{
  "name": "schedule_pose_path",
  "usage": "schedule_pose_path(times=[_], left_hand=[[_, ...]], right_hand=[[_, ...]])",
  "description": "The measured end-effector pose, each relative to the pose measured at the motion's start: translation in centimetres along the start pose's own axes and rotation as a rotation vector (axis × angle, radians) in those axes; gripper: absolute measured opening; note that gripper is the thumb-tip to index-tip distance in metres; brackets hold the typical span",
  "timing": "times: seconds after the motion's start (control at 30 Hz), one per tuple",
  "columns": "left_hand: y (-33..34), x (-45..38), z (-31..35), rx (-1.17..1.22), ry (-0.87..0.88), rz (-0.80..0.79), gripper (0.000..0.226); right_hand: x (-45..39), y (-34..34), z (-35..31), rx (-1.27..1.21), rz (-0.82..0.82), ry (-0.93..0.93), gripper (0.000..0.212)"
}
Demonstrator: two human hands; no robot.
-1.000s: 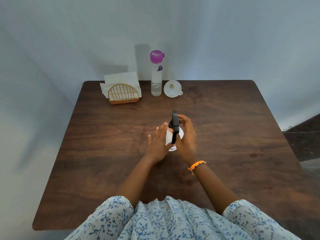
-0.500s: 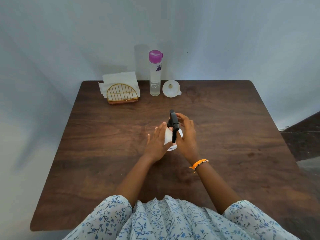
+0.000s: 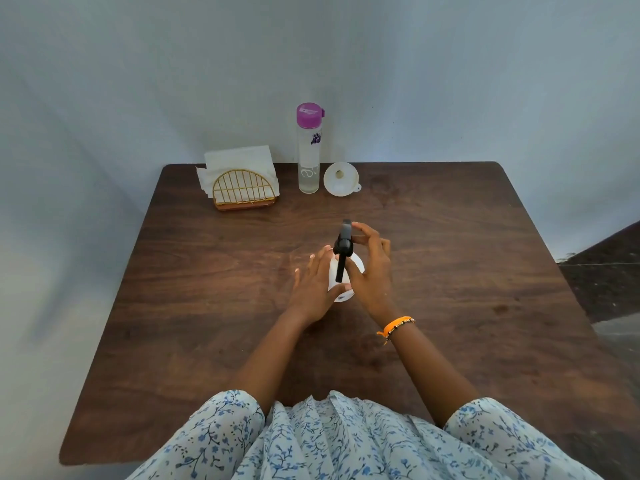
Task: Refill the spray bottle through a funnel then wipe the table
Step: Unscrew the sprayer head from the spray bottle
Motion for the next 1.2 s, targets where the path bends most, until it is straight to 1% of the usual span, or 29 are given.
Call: schedule_pose_path(times=[0.07,0.1,0.2,0.3,0.43,0.63,0.77,0.87,0.9,1.07,1.2], left_hand=[[-0.1,0.2,0.2,0.006,-0.011,0.002,0.077],[-0.2,0.3,0.3,0.011,-0.02,0.003,0.076],[-0.4,0.5,0.5,0.011,-0.024,0.006,0.073],[-0.4,0.3,0.2,0.019,0.0,0.025,0.071],[-0.3,0.3,0.2,0.011,0.001,0.0,0.075],[-0.6,0.3,0.4,0.0,0.023,0.005,0.08],[-0.7,0.3,0.4,-0.01,0.02,-0.012,0.081],[-0.7,0.2,0.5,-0.018,0.01,-0.019,0.081],[-0.7,0.2,0.6,-0.023,0.006,-0.018,0.082],[-0.6,0.1,0.5,-0.028,0.0,-0.022,0.083],[-0.6,0.1,0.4,-0.032,0.001,-0.022,0.083]], right_hand=[[0.0,-0.2,0.0,-0.002,-0.005,-0.013,0.062],[0.0,-0.3,0.0,-0.001,0.001,-0.019,0.061],[-0.2,0.0,-0.2,0.041,-0.001,-0.068,0.041],[-0.3,0.4,-0.1,0.051,-0.023,-0.085,0.036],[-0.5,0.2,-1.1,-0.086,-0.025,-0.105,0.035],[-2.1,-0.6,-3.2,-0.311,0.016,-0.078,0.038],[-3.2,-2.0,-4.7,-0.362,0.075,-0.092,0.044],[-3.8,-3.0,-6.6,-0.466,0.084,-0.106,0.035],[-4.0,-3.3,-7.2,-0.5,0.091,-0.108,0.037],[-5.1,-4.9,-9.8,-0.541,0.089,-0.086,0.047],[-5.4,-5.9,-10.5,-0.548,0.098,-0.094,0.048]])
Point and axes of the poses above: each hand's wrist, its own x-axis away from the middle knuckle, its own y-axis out of the palm, z = x × y, the point moved 3 cm from there along -x, towards the middle knuckle, and after that the axes turned 5 degrees about -x, right-handed, at the moved point
